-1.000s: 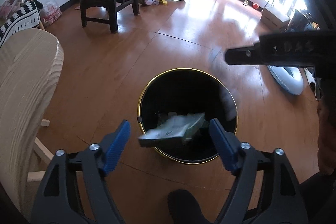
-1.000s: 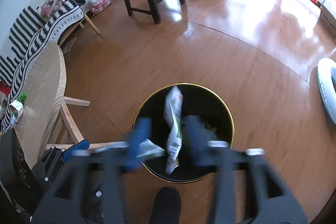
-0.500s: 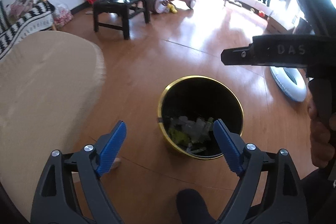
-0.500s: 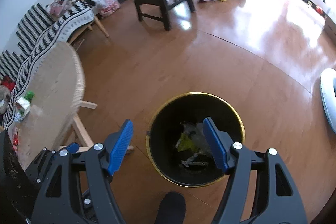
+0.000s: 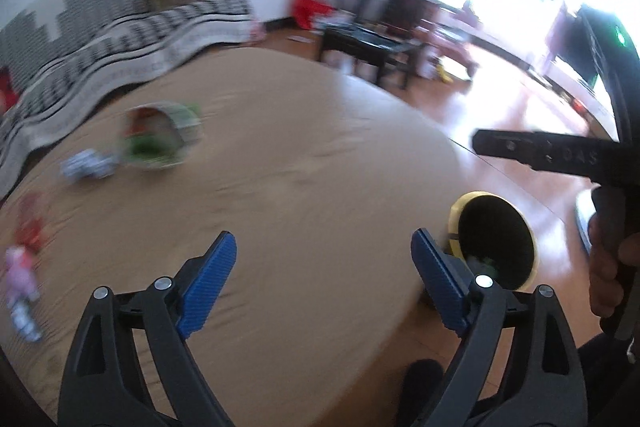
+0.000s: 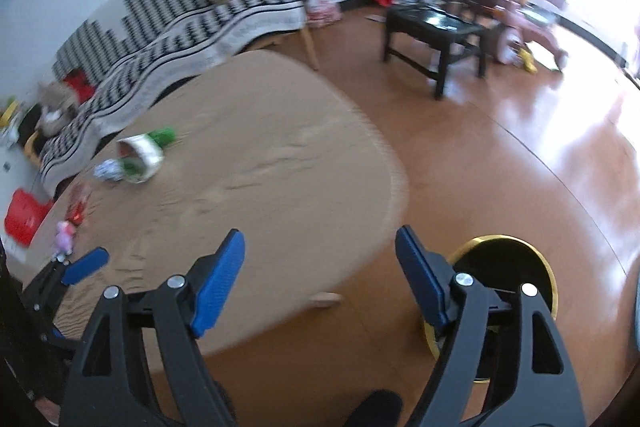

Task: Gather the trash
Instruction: 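Move both tools back over the table toward the toy and crumpled foil, then grasp the purple-pink toy with the right tool while the left tool grasps the crumpled foil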

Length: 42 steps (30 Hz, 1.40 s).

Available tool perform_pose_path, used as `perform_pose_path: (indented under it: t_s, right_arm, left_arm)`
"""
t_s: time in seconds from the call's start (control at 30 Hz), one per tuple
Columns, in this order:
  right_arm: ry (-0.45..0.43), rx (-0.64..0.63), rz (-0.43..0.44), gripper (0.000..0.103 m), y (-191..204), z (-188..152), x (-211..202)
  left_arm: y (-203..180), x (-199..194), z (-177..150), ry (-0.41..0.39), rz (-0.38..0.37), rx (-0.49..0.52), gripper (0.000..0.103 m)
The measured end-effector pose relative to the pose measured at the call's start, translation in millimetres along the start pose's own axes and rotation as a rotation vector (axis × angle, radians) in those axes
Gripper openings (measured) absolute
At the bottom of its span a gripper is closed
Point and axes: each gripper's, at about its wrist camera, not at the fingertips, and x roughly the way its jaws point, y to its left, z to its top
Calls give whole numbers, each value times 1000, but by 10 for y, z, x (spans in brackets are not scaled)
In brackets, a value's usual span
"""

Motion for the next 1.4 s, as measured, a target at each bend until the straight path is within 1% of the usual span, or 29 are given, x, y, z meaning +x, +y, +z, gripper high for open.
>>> perform_pose_path:
  t_s: [0.03,0.17,0.2,0.3,0.43,0.53,0.63,0.83,0.97,1.03,1.07,1.17,1.27,1.33,1.4]
  right_arm:
    - [5,-22,18,75,204,30,61]
    - [28,-95,68,76,875,69,246]
    - [33,-116,78,76,1033,68,286]
    - [49,-183,114,76,1540,32,411]
    - [67,-247,146,77,2065,-35,554]
    - [85,-293,170,77,2468,-93,698]
    - [106,-327,191,77,2777,-142,838]
    - [141,-379,220,77,3180,-226,1050]
    - [160,-408,250,77,3459,-297,1170]
    - [174,-416,276,77,3572,-325,1219]
    - [191,-417,304,77,3650,-344,1254]
    - [248,-390,406,77,3845,-403,1347]
    - [296,-360,503,77,4050,-445,1440]
    - [316,-346,533,77,4163,-451,1491]
    - [348,-317,561,77,4273,-448,1581]
  left_arm:
    - [130,-55,-1,-5,24,-18,87]
    - [821,-326,-179,-19,156,-120,87]
    - [1023,-386,-240,-16,203,-148,87]
    - [1485,-514,-414,-4,289,-225,87]
    - [2039,-638,-644,13,370,-337,87]
    - [2312,-708,-768,21,420,-385,87]
    - [2545,-681,-891,34,445,-422,87]
    - [2837,-563,-1063,82,485,-456,87]
    - [3061,-655,-1178,84,511,-514,87]
    - [3106,-716,-1228,77,527,-520,87]
    - [3135,-733,-1239,74,530,-518,87]
    - [3195,-756,-1316,63,491,-523,88]
    - [3241,-739,-1325,48,460,-533,88]
    - [3260,-725,-1312,33,434,-539,88]
    - [3258,-712,-1282,21,425,-535,88]
